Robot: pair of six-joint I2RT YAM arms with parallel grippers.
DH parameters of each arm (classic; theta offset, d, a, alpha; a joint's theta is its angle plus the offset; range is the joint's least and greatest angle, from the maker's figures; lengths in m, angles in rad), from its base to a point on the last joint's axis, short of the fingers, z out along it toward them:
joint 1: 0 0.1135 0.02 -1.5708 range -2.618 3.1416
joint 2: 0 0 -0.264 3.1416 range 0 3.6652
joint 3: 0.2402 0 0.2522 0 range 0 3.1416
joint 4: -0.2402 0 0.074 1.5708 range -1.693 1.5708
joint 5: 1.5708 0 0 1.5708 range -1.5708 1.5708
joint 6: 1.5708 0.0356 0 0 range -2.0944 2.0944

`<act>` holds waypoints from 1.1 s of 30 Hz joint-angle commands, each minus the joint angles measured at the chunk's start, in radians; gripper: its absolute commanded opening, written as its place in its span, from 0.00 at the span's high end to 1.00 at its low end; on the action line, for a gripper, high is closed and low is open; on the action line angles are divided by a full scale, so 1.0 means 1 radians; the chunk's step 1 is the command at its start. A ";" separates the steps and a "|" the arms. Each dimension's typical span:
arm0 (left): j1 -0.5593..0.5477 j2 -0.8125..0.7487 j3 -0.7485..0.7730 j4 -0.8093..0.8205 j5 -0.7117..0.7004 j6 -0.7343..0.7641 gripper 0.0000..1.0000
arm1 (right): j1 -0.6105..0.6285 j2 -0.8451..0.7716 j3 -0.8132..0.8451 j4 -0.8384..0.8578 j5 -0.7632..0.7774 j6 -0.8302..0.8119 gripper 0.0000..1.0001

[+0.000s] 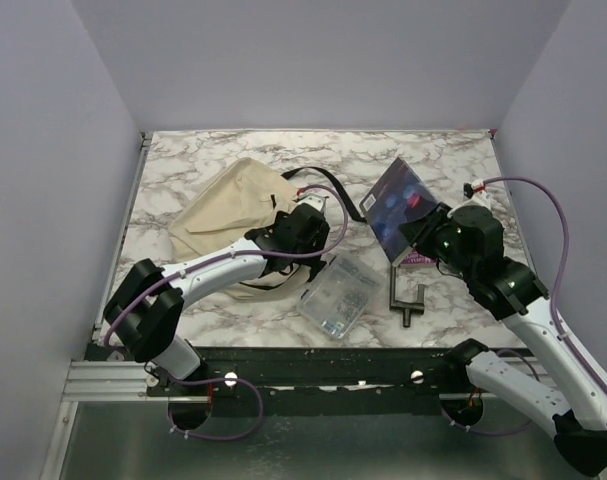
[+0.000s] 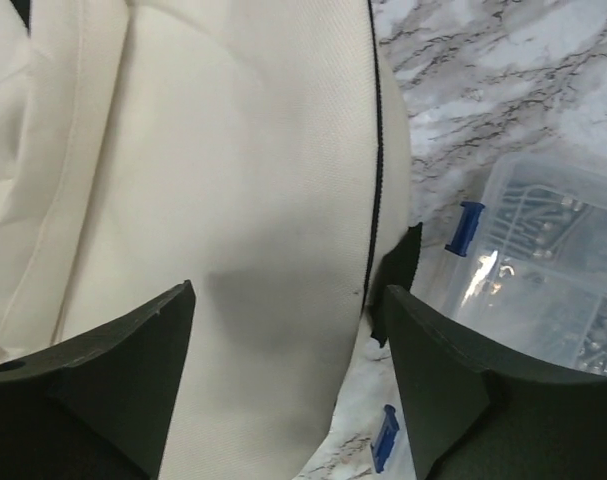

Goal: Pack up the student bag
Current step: Place the book in the student bag.

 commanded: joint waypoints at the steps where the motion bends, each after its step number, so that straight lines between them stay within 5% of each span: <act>1: 0.001 -0.024 0.025 -0.044 -0.108 0.067 0.28 | 0.004 0.040 0.077 0.031 -0.164 -0.062 1.00; 6: 0.027 -0.048 0.022 -0.058 -0.079 0.104 0.68 | 0.004 0.083 0.109 -0.021 -0.335 -0.065 1.00; 15: 0.083 -0.208 0.028 -0.113 0.100 0.155 0.95 | 0.005 0.181 0.058 -0.011 -0.707 -0.033 1.00; 22: 0.153 -0.316 0.086 -0.132 0.128 0.212 1.00 | 0.006 0.257 -0.043 0.303 -0.987 0.177 1.00; 33: 0.157 -0.475 0.132 -0.042 0.027 0.195 1.00 | 0.036 0.438 -0.219 0.847 -0.893 0.634 1.00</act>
